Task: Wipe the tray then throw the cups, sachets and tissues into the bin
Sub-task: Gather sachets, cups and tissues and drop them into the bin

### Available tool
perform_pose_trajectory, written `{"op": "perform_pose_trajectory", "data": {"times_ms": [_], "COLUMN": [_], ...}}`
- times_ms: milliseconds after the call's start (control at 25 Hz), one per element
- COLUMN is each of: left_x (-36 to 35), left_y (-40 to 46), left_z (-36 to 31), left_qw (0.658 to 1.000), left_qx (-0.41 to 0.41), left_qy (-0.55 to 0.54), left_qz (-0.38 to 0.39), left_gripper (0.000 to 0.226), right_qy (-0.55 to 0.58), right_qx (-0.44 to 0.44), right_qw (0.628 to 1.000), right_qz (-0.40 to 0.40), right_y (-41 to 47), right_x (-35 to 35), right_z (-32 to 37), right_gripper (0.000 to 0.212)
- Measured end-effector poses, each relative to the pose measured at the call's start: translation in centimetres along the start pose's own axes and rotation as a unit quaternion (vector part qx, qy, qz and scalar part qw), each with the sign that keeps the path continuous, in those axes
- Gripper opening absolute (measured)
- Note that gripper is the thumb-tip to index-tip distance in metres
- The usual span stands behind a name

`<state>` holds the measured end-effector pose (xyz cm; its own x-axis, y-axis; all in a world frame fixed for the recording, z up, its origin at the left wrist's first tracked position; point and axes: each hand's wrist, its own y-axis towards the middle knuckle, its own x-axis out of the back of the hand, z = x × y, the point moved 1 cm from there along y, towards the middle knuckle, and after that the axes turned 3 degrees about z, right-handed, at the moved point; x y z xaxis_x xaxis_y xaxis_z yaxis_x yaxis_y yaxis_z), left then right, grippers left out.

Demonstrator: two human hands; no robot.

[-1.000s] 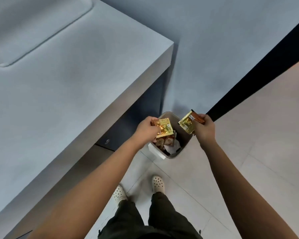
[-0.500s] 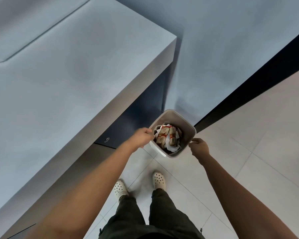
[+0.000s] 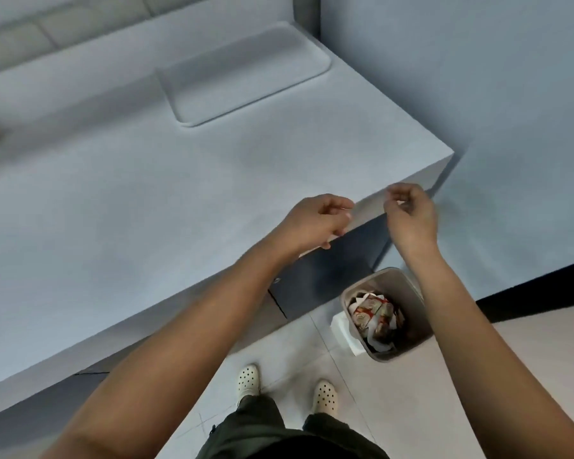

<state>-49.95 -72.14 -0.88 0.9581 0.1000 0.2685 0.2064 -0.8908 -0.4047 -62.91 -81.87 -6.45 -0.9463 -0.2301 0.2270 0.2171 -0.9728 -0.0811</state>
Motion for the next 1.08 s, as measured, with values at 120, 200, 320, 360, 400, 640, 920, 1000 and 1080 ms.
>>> {"op": "perform_pose_trajectory", "data": {"times_ms": [120,200,320,360,400,640,920,1000,1080], "left_x": [5.7,9.6,15.2,17.1,19.0,29.9,44.4,47.4,51.3], "left_y": [-2.8,-4.8,-7.7,-8.6,-9.6,-14.2,-17.5,-17.8,-18.0], "left_z": [-0.6,0.4,2.9,3.9,5.1,11.7,18.8,20.6,22.5], "left_qw": [0.994,0.984,0.961,0.952,0.941,0.888,0.853,0.838,0.820], "left_qx": [-0.010,-0.002,0.011,0.016,0.022,0.060,0.085,0.101,0.127], "left_qy": [-0.035,-0.059,-0.097,-0.108,-0.120,-0.161,-0.163,-0.146,-0.094], "left_qz": [-0.101,-0.166,-0.257,-0.287,-0.317,-0.427,-0.489,-0.516,-0.551], "left_gripper": [0.025,0.022,0.020,0.020,0.021,0.025,0.026,0.028,0.028], "right_qy": [-0.013,-0.031,-0.058,-0.064,-0.069,-0.104,-0.143,-0.149,-0.152], "right_qx": [0.065,0.089,0.123,0.129,0.135,0.157,0.151,0.155,0.157], "right_qw": [0.993,0.982,0.959,0.952,0.945,0.915,0.891,0.888,0.886], "right_qz": [0.093,0.166,0.248,0.269,0.288,0.358,0.403,0.406,0.410], "right_y": [0.2,-0.5,-2.0,-2.5,-3.1,-5.7,-8.4,-8.7,-8.8], "right_x": [-5.6,-10.0,-16.3,-18.4,-20.6,-32.6,-48.3,-51.2,-55.0], "right_z": [5.0,6.9,8.7,9.2,9.6,11.8,14.5,15.1,15.9], "right_gripper": [0.016,0.016,0.019,0.020,0.020,0.020,0.021,0.021,0.021]}}
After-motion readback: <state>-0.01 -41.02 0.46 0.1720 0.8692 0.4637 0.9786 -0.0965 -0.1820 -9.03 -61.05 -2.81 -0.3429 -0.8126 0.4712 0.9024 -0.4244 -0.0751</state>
